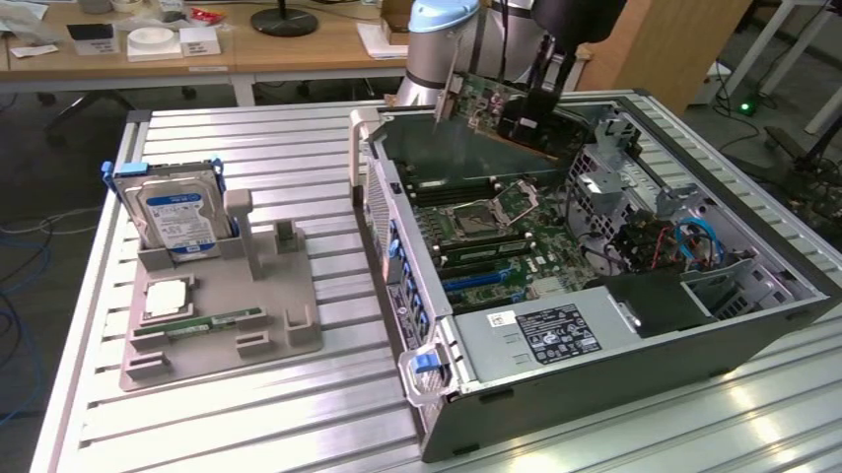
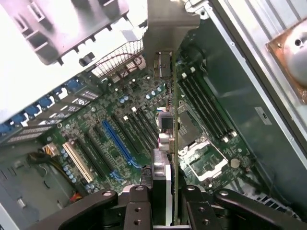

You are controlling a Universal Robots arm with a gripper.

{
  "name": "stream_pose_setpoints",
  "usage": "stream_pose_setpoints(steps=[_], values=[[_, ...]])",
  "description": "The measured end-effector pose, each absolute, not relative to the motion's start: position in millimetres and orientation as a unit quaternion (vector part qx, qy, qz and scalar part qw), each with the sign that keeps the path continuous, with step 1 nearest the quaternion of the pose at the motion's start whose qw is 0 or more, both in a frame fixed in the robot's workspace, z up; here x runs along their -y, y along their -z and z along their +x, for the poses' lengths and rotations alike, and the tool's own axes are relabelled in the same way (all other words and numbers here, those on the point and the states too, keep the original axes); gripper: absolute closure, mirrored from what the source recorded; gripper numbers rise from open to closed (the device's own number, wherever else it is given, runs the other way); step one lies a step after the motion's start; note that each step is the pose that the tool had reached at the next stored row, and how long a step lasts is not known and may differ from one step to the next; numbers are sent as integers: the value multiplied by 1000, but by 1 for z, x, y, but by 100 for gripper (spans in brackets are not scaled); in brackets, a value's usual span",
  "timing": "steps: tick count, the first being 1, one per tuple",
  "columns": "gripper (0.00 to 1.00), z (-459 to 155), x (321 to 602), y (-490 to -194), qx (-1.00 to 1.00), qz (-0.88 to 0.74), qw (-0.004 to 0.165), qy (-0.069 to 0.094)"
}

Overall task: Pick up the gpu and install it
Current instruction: 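Insert the gpu into the slot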

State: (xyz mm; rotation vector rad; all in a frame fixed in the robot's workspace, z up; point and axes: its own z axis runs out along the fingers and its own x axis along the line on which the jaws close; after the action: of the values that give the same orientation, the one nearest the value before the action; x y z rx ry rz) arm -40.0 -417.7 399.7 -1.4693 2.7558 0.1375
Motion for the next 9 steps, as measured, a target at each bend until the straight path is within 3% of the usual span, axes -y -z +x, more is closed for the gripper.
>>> stream_pose_setpoints(steps=[9], values=[[72,-40,418,-397,-846,-531,19,-37]])
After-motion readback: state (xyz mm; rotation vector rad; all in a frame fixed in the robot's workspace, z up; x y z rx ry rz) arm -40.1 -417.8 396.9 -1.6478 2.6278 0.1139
